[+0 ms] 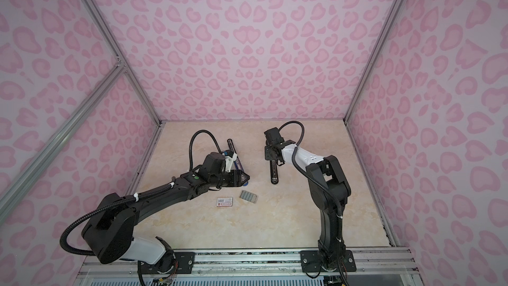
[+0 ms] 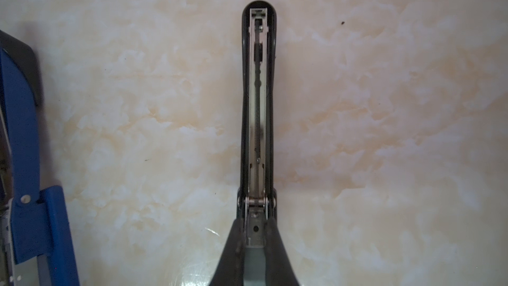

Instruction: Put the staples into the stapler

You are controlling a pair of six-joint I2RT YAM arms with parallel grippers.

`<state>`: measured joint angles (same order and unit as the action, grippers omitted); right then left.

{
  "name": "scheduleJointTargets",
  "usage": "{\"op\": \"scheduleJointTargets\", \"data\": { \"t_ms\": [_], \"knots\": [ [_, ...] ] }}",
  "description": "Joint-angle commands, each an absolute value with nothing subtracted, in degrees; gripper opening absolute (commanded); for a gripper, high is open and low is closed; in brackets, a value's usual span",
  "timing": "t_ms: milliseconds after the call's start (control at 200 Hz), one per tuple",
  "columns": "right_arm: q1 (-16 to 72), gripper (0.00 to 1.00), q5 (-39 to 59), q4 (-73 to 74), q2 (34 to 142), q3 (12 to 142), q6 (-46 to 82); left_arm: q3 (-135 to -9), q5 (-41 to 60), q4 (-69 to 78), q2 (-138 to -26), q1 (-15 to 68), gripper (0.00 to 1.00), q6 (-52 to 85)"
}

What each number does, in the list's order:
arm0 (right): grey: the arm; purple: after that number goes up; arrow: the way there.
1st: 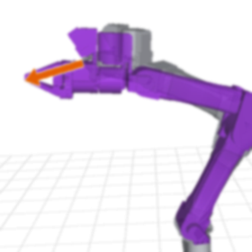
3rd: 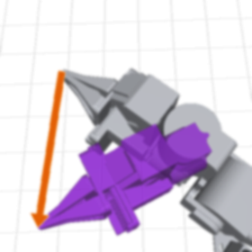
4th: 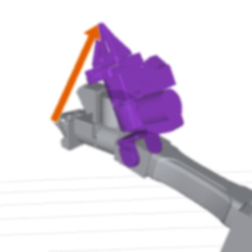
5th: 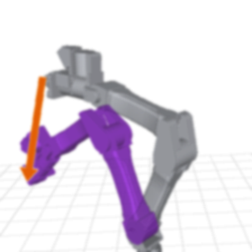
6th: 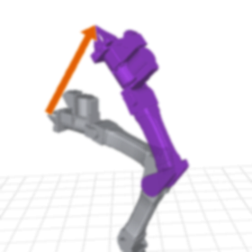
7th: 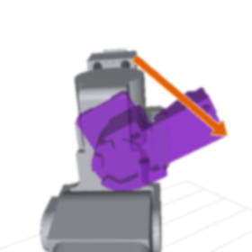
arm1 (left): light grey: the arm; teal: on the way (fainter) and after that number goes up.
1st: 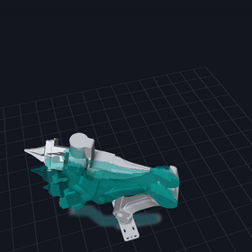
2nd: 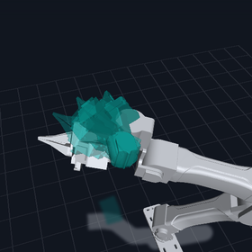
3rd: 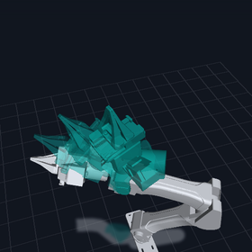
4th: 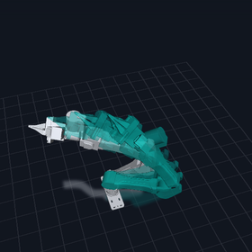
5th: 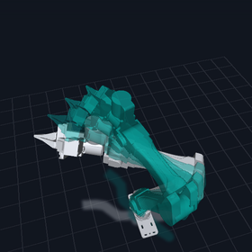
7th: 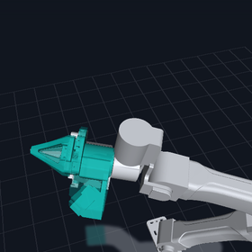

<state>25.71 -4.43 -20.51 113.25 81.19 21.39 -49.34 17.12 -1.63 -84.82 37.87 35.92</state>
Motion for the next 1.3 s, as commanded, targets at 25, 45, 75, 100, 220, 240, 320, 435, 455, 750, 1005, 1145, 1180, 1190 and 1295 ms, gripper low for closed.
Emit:
{"op": "scheduleJointTargets", "data": {
  "t_ms": [25, 45, 75, 100, 220, 240, 320, 435, 455, 750, 1005, 1145, 1180, 1190, 1295],
  "knots": [
    [25.76, 0.12, -5.04, -19.95, 114.30, 81.48, 21.18, -49.04, 17.14, -0.13, -84.34, 37.88, 0.64, 36.12],
    [25.82, 0.12, -5.06, -19.87, 114.41, 81.47, 21.20, -48.96, 17.18, -0.05, -84.25, 37.88, 0.64, 36.12],
    [25.86, 0.12, -5.07, -19.79, 114.51, 81.34, 21.29, -48.96, 17.14, -0.15, -84.28, 37.88, 0.64, 36.17],
    [25.90, 0.12, -4.98, -19.78, 114.65, 81.31, 21.32, -48.96, 17.14, -0.17, -84.29, 37.88, 0.64, 36.12],
    [25.97, 0.12, -5.10, -19.60, 114.96, 80.94, 21.36, -48.87, 17.14, -0.01, -84.27, 37.88, 0.64, 36.06],
    [25.92, 0.12, -5.17, -19.59, 114.96, 80.80, 21.36, -48.82, 17.14, -0.02, -84.23, 37.88, 0.64, 36.11],
    [25.91, 0.12, -5.10, -19.63, 114.92, 80.49, 21.53, -48.74, 17.14, -0.07, -84.24, 37.88, 0.64, 36.12],
    [26.27, 0.12, -5.36, -19.21, 114.39, 79.60, 21.62, -48.69, 17.14, -0.08, -84.29, 37.88, 0.63, 36.07],
    [26.29, 0.12, -5.36, -19.19, 114.28, 79.44, 21.57, -48.69, 17.14, 0.00, -84.25, 37.88, 0.63, 36.11],
    [26.81, 0.18, -5.77, -18.51, 112.95, 77.31, 22.24, -48.52, 17.14, 0.09, -84.16, 37.88, 0.63, 36.12],
    [27.04, 0.29, -5.83, -19.42, 112.10, 78.96, 21.44, -48.32, 16.98, 0.07, -83.72, 37.88, 0.63, 36.21],
    [26.83, 0.29, -4.91, -20.43, 113.32, 81.09, 20.75, -48.25, 16.83, -0.04, -83.37, 37.88, 0.63, 36.15],
    [26.77, 0.30, -4.68, -20.61, 113.74, 81.58, 20.74, -48.25, 16.79, -0.17, -83.28, 37.88, 0.63, 36.17],
    [26.75, 0.30, -4.58, -20.64, 113.86, 81.74, 20.74, -48.25, 16.72, -0.17, -83.29, 37.88, 0.63, 36.13],
    [26.45, 0.32, -3.62, -20.75, 115.10, 82.61, 20.69, -48.08, 16.63, -0.30, -83.08, 37.88, 0.63, 36.21]
  ]
}}
